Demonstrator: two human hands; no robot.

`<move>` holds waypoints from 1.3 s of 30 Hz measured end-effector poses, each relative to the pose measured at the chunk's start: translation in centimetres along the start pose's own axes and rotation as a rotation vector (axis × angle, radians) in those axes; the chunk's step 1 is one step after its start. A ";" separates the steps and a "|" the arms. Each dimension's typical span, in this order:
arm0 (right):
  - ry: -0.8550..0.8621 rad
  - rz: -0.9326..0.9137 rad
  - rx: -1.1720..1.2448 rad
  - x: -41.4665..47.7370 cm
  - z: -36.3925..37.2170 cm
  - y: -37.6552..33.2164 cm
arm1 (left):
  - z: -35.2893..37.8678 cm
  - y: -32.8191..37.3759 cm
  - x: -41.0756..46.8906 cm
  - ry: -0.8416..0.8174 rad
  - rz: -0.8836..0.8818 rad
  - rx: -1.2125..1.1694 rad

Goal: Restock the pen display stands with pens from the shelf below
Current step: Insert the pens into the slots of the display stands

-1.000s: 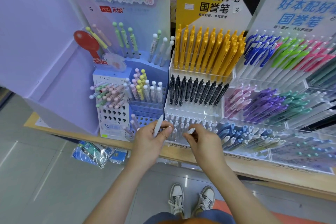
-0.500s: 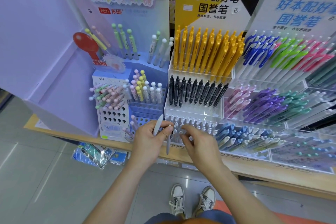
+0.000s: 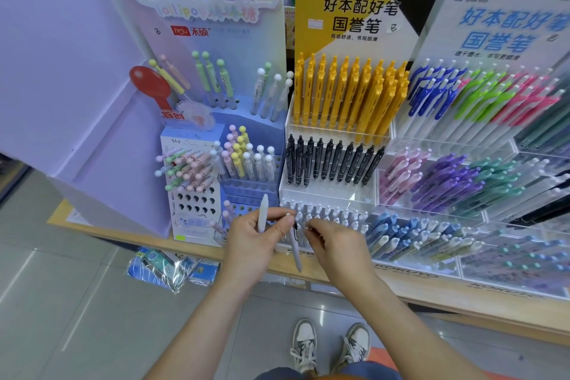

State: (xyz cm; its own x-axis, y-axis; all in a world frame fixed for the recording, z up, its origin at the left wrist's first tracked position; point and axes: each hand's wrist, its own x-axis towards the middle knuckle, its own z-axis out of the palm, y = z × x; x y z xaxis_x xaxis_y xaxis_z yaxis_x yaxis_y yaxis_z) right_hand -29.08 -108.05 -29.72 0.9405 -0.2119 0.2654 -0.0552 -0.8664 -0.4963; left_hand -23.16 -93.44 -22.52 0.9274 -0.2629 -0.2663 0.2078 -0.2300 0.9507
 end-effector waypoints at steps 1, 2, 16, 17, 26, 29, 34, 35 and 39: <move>-0.040 0.014 -0.002 0.0 -0.1 0.0 | 0.1 0.3 -0.2 -0.001 -0.012 -0.029; -0.088 0.044 -0.001 0.1 -0.4 -0.1 | 0.2 0.5 -0.4 -0.004 -0.025 -0.067; -0.386 0.666 1.173 -0.5 -8.6 -3.4 | 3.9 3.2 -0.5 -0.170 -0.154 -0.879; -0.401 0.677 1.210 -0.7 -8.8 -3.4 | 4.1 3.4 -0.4 -0.183 -0.162 -0.904; -0.018 0.797 1.330 -1.3 -10.6 -0.9 | 3.3 2.9 -0.1 -0.209 -0.043 -0.583; 0.123 0.787 1.329 -1.3 -12.0 -0.2 | 3.1 2.8 -0.5 -0.279 -0.038 -0.311; 0.191 0.726 1.140 -2.3 -15.7 1.2 | 6.9 3.9 -1.7 -0.475 0.074 0.034; 0.178 0.702 1.103 -2.6 -16.8 1.6 | 8.1 4.5 -2.0 -0.504 0.116 0.076; 0.130 0.649 1.019 -4.9 -21.1 3.6 | 14.1 7.8 -3.6 -0.650 0.179 0.026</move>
State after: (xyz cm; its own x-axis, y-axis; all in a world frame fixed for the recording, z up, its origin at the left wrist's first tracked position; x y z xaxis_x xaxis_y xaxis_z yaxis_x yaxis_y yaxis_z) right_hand -41.01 -119.66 -15.33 0.7920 -0.5690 -0.2212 -0.1592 0.1573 -0.9746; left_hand -29.29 -107.44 -16.40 0.5691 -0.8077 -0.1542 0.0532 -0.1510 0.9871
